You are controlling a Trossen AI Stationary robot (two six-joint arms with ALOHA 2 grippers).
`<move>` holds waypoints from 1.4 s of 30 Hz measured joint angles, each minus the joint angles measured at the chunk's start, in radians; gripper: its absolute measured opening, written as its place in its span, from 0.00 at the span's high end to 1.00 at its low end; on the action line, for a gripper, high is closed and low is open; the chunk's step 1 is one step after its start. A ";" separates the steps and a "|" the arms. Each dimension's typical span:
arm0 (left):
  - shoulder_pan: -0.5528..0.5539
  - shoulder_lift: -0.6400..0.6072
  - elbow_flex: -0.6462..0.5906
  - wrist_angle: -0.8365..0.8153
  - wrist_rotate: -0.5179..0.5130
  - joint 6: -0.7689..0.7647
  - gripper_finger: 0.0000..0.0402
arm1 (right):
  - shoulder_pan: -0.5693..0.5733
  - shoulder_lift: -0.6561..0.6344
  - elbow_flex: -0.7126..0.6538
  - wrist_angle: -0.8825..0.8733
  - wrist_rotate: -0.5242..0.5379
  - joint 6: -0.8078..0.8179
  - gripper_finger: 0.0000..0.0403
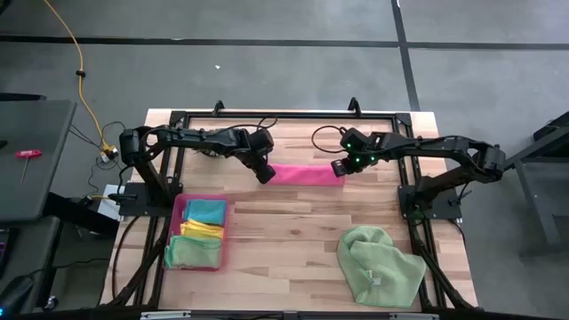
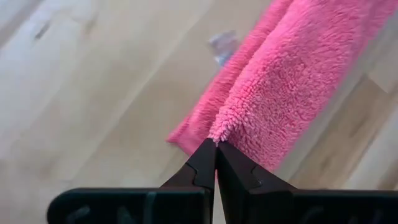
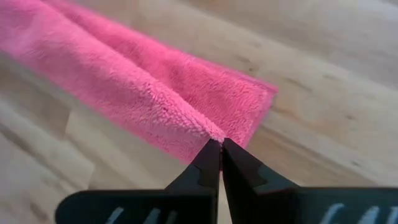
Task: Fold microfiber towels
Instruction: Fold the pink microfiber towel
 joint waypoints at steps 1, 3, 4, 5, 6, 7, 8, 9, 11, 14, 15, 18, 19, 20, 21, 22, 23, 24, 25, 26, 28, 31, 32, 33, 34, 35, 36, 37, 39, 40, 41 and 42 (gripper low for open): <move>0.000 0.000 0.000 0.000 -0.011 -0.005 1.00 | 0.000 0.000 0.000 0.000 0.011 0.003 1.00; 0.000 0.000 0.000 0.001 -0.030 -0.013 1.00 | 0.000 0.000 0.000 -0.001 0.022 0.011 1.00; 0.000 0.000 0.000 0.001 -0.041 -0.014 1.00 | 0.000 0.000 0.000 -0.001 0.031 0.011 1.00; -0.002 0.000 0.000 0.001 -0.050 -0.015 1.00 | 0.000 0.000 0.000 -0.003 0.041 0.012 1.00; -0.003 0.000 0.000 0.001 -0.060 -0.016 1.00 | 0.000 0.000 0.000 -0.006 0.048 0.018 1.00; -0.005 0.000 0.000 0.001 -0.066 -0.021 1.00 | 0.000 0.000 0.000 -0.007 0.056 0.024 1.00; -0.007 0.000 0.000 0.001 -0.071 -0.031 1.00 | 0.000 0.000 0.000 -0.007 0.061 0.028 1.00; -0.009 0.000 0.000 0.001 -0.074 -0.038 1.00 | 0.000 0.000 0.000 -0.007 0.065 0.029 1.00; -0.017 0.000 0.000 0.001 -0.083 -0.041 1.00 | 0.003 0.000 0.000 -0.007 0.067 0.029 1.00; -0.030 0.000 0.000 0.001 -0.104 -0.048 1.00 | 0.003 0.000 0.000 -0.007 0.079 0.045 1.00; -0.035 0.000 0.000 0.001 -0.111 -0.055 1.00 | 0.003 0.000 0.000 -0.006 0.084 0.050 1.00; -0.046 0.000 0.000 0.001 -0.119 -0.063 1.00 | 0.003 0.000 0.000 -0.005 0.090 0.066 1.00; -0.049 0.000 0.000 0.001 -0.120 -0.064 1.00 | 0.003 0.000 0.000 -0.005 0.090 0.065 1.00; -0.053 0.000 0.000 0.001 -0.120 -0.064 1.00 | 0.003 0.000 0.000 -0.004 0.090 0.065 1.00; -0.055 0.000 0.000 0.001 -0.121 -0.064 1.00 | 0.003 0.000 0.000 -0.005 0.090 0.065 1.00; -0.057 0.000 0.000 0.001 -0.123 -0.064 1.00 | 0.003 0.000 0.000 -0.004 0.090 0.065 1.00; -0.060 0.000 0.000 0.001 -0.125 -0.065 0.99 | 0.003 0.000 0.000 -0.004 0.090 0.065 1.00; -0.061 0.000 0.000 0.001 -0.128 -0.066 0.99 | 0.003 0.000 0.000 -0.004 0.090 0.064 1.00; -0.061 0.000 0.000 0.001 -0.128 -0.066 0.98 | 0.003 0.000 0.000 -0.004 0.090 0.064 1.00; -0.061 0.000 0.000 0.001 -0.128 -0.067 0.97 | 0.003 0.000 0.000 -0.004 0.090 0.064 1.00; -0.061 0.000 0.000 0.001 -0.128 -0.067 0.96 | 0.003 0.000 0.000 -0.004 0.090 0.063 1.00; -0.060 0.000 0.000 0.001 -0.138 -0.067 0.94 | 0.003 0.000 0.000 -0.003 0.090 0.063 1.00; -0.059 0.000 0.000 0.001 -0.143 -0.068 0.93 | 0.003 0.000 0.000 -0.001 0.090 0.063 1.00; -0.059 0.000 0.000 0.001 -0.146 -0.068 0.92 | 0.003 0.000 0.000 0.002 0.090 0.063 1.00; -0.059 0.000 0.000 0.001 -0.150 -0.068 0.91 | 0.003 0.000 0.000 0.005 0.090 0.063 1.00; -0.059 0.000 0.000 0.001 -0.157 -0.068 0.91 | 0.003 0.000 0.000 0.008 0.092 0.063 1.00; -0.059 0.000 0.000 0.001 -0.163 -0.068 0.90 | 0.003 0.000 0.000 0.010 0.095 0.063 1.00; -0.059 0.000 0.000 0.000 -0.166 -0.069 0.89 | 0.003 0.000 0.000 0.013 0.103 0.065 1.00; -0.057 0.000 0.000 0.001 -0.169 -0.074 0.87 | 0.003 0.000 0.000 0.024 0.115 0.066 1.00; -0.056 0.000 0.000 0.001 -0.170 -0.074 0.86 | 0.003 0.000 0.000 0.030 0.117 0.066 1.00; -0.056 0.000 0.000 0.001 -0.175 -0.074 0.85 | 0.003 0.000 0.000 0.036 0.118 0.065 1.00; -0.054 0.000 0.000 0.000 -0.179 -0.074 0.84 | 0.003 0.000 0.000 0.040 0.120 0.064 1.00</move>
